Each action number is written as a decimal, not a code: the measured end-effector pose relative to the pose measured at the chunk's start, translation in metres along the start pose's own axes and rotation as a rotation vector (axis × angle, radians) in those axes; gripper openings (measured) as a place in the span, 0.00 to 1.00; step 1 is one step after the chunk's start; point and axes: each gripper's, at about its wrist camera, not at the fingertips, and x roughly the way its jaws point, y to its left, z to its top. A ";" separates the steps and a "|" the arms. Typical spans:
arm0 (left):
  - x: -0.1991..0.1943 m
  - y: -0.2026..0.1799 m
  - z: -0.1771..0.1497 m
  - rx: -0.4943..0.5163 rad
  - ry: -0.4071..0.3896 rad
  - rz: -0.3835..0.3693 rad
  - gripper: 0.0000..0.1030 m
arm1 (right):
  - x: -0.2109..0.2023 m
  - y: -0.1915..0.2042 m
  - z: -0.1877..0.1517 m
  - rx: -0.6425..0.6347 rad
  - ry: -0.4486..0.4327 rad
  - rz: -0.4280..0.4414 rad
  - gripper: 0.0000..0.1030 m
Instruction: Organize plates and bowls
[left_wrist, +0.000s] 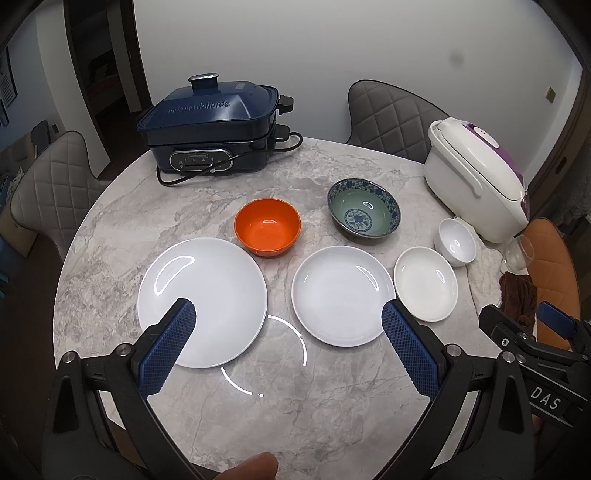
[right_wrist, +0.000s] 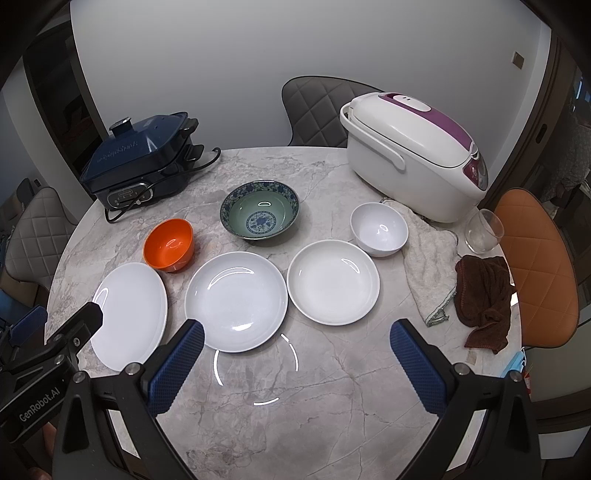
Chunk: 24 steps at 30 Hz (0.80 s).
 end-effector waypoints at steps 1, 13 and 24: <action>0.000 0.001 0.000 0.000 0.001 -0.001 0.99 | 0.000 0.000 0.000 0.000 0.000 -0.001 1.00; 0.006 0.001 -0.009 -0.011 0.016 -0.029 0.99 | 0.005 -0.002 0.001 0.001 0.004 0.005 1.00; 0.041 0.098 -0.082 -0.280 0.118 -0.105 1.00 | 0.025 0.011 -0.027 -0.041 -0.057 0.243 1.00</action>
